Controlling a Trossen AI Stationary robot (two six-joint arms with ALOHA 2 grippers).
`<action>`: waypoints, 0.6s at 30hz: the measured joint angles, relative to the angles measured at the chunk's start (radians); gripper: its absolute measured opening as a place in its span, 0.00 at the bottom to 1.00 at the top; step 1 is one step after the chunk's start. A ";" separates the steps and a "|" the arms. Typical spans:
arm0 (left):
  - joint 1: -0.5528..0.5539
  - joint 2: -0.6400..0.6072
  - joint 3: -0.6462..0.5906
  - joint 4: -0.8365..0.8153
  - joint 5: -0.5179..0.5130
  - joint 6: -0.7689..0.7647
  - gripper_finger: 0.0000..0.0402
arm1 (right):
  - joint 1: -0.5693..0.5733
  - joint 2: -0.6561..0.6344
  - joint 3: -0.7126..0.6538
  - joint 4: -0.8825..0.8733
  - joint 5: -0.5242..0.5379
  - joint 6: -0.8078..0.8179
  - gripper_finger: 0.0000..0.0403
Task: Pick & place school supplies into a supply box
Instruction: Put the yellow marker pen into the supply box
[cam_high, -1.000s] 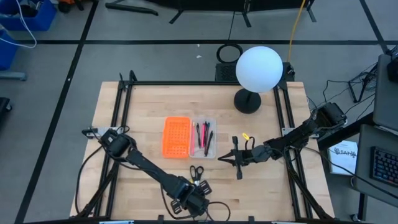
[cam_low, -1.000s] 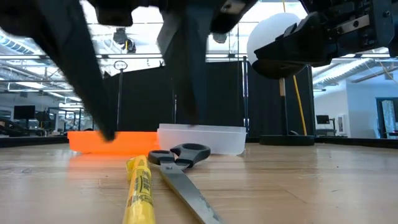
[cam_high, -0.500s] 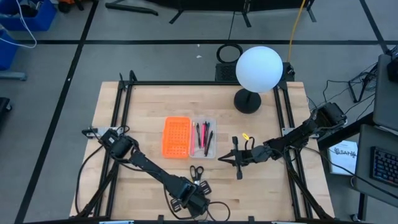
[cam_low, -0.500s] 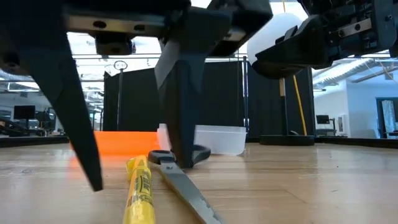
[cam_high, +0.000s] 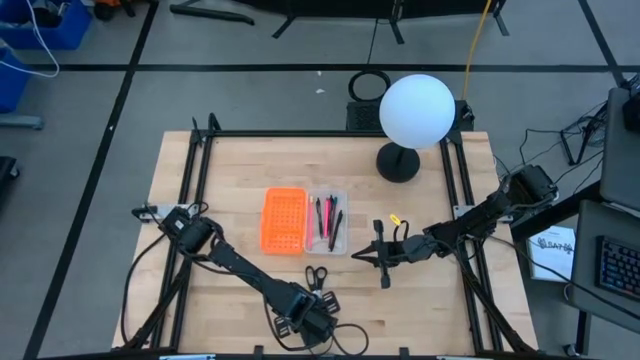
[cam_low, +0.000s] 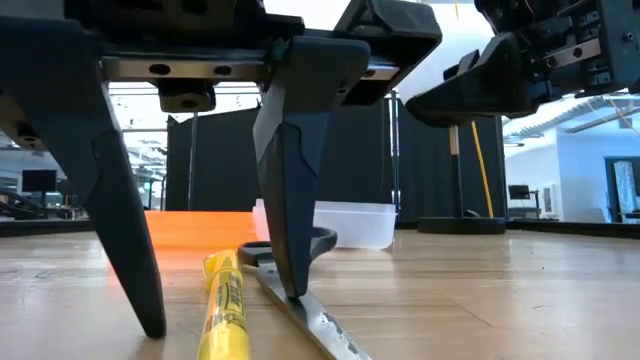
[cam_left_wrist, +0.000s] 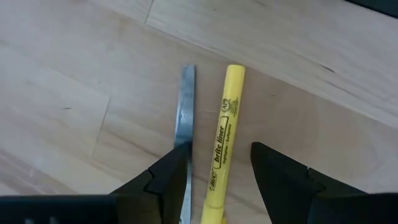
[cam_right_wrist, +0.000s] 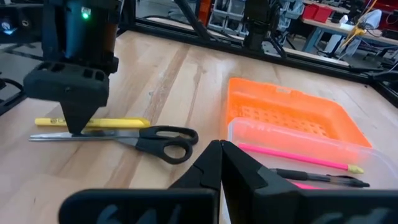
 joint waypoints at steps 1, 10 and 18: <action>0.000 0.001 -0.004 0.000 -0.001 0.005 0.46 | 0.000 0.000 0.000 -0.005 0.000 0.000 0.00; -0.006 0.002 -0.007 -0.003 -0.037 0.008 0.46 | 0.000 0.000 0.000 -0.022 0.000 0.000 0.00; -0.033 0.002 -0.009 -0.015 -0.097 0.014 0.46 | 0.000 0.000 0.000 -0.022 0.001 0.000 0.00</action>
